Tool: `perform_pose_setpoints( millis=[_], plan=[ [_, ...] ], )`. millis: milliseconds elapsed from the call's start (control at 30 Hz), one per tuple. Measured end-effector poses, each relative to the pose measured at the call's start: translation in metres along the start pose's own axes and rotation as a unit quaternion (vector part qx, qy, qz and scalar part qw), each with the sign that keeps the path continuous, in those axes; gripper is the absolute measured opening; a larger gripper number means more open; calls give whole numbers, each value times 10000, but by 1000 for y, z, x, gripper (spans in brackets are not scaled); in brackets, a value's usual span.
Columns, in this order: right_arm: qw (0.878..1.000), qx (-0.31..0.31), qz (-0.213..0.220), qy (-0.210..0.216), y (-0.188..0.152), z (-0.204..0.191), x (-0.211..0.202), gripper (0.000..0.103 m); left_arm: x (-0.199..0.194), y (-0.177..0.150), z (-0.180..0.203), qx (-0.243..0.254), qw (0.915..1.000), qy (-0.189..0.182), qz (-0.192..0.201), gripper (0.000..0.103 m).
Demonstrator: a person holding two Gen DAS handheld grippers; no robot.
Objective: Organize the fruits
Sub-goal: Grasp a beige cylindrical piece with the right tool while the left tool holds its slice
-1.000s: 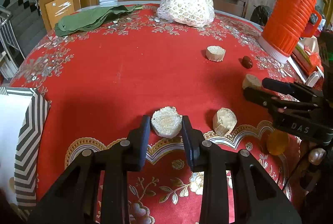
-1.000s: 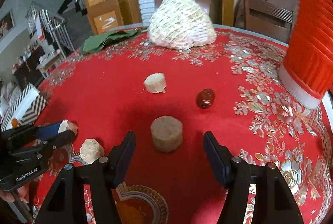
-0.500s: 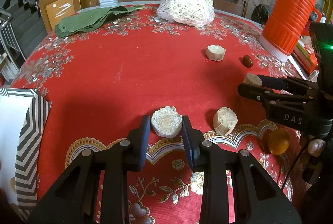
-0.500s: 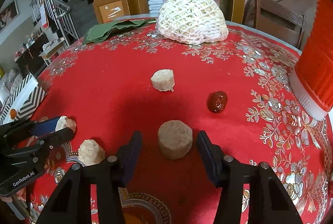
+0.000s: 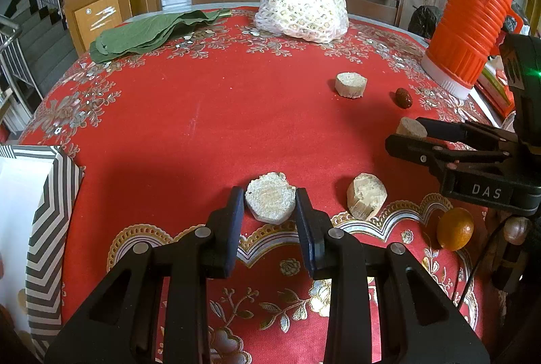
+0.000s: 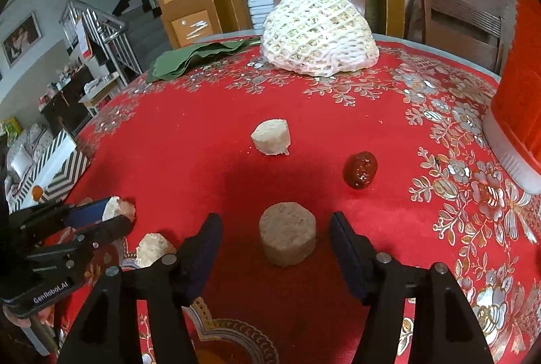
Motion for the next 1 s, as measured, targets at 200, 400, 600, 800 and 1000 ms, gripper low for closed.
perform_pose_setpoints(
  millis=[200, 400, 600, 800, 1000],
  plan=[
    [9999, -9, 18, -125, 1, 8, -2, 43, 0, 0, 0, 8, 10000, 10, 0, 29],
    [9987, -418, -35, -285, -3, 6, -3, 35, 0, 0, 0, 24, 10000, 32, 5, 29],
    [9965, -760, -71, -348, -4, 0, -1, 31, 0, 0, 0, 20, 10000, 32, 16, 29],
    [9956, -914, -23, -207, -3, -13, -7, 31, -5, 0, -3, -140, 9999, 71, 4, 29],
    [9963, -844, 132, -40, -3, -22, -31, 31, -22, -4, -2, -231, 9996, 153, 68, 29]
  ],
)
Point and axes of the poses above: each gripper's, at about its wrist camera, not at the fingertips, and x roughly the way its jaws point, z to its right, y to its top, the point moved 5 cm from there along x, roughly the way its jaws point, and after that the axes turned 11 degrees about x, right-handed, at the moved point
